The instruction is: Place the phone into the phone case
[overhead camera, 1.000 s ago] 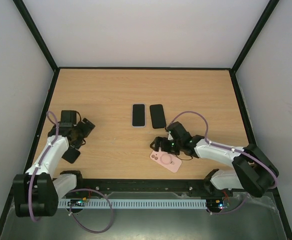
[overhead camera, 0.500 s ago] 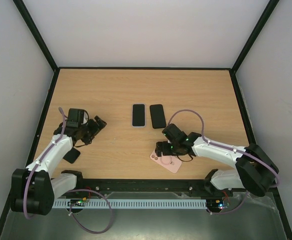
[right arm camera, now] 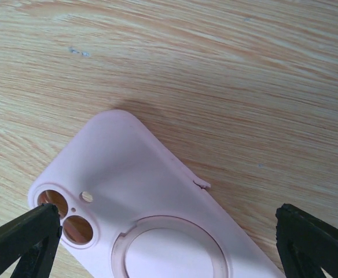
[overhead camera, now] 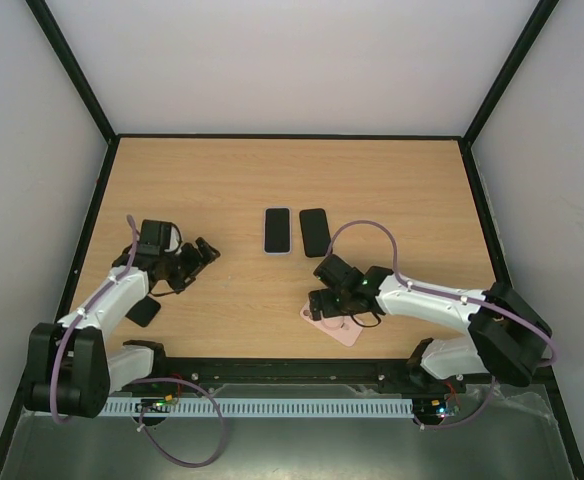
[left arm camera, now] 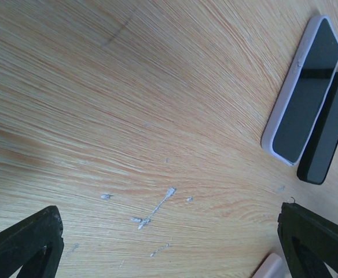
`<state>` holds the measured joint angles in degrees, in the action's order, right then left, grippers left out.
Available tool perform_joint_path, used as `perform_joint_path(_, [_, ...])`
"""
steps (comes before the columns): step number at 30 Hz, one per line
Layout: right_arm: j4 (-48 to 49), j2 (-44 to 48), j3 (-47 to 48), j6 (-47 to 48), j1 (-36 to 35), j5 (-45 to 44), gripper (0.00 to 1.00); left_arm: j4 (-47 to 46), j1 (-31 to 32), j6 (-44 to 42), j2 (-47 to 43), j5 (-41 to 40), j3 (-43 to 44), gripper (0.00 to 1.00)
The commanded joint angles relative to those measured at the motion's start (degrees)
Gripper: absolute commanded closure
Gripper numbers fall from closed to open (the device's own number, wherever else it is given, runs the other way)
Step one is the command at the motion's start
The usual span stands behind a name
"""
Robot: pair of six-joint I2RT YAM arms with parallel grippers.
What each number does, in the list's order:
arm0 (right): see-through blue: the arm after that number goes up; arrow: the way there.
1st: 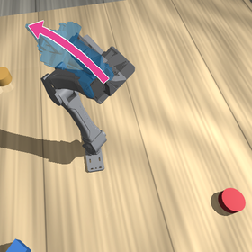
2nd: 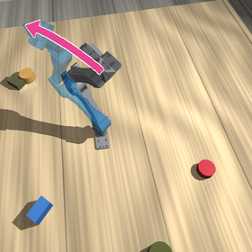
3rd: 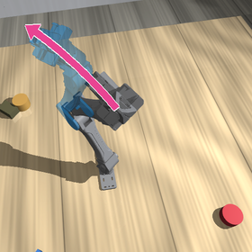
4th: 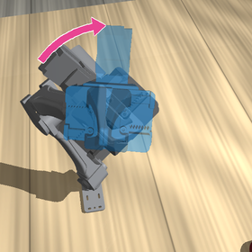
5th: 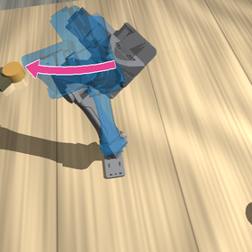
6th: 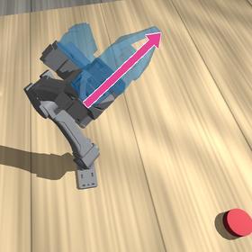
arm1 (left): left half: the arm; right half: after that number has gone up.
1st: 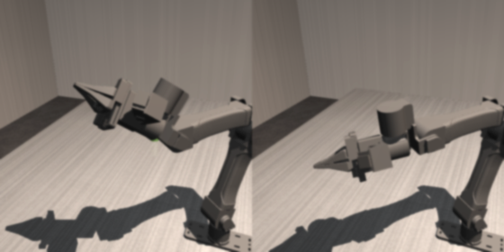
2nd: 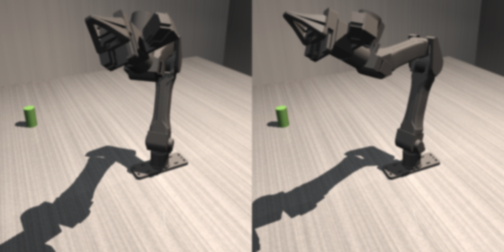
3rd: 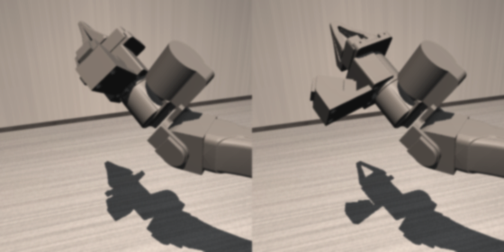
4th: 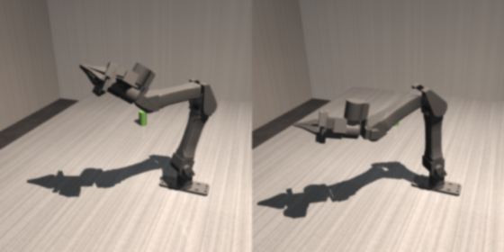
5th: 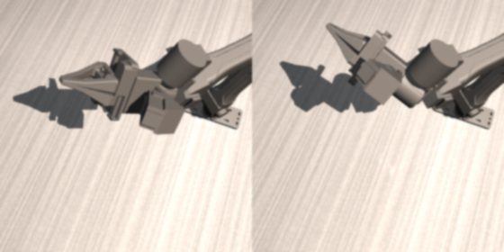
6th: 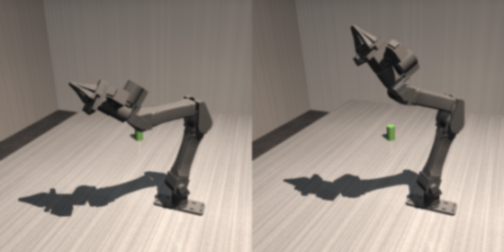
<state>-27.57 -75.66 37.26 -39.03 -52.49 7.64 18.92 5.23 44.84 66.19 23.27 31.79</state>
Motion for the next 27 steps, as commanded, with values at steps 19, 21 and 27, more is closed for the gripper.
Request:
perform_joint_path(19, [-4.6, -2.1, 0.8, -4.8, -9.2, 3.1, 0.02, -2.0, 0.1, -4.5, 2.3, 7.0, -1.1, 0.00])
perform_joint_path(21, [-6.1, -2.8, 2.0, -4.5, -11.0, 0.6, 0.03, -2.7, 0.1, -4.2, 2.2, 7.7, -1.5, 0.00])
perform_joint_path(27, [-8.6, -7.2, 3.9, -4.2, -15.6, -5.2, 0.03, -3.9, 0.1, -4.1, 1.2, 10.8, -2.6, 0.00])
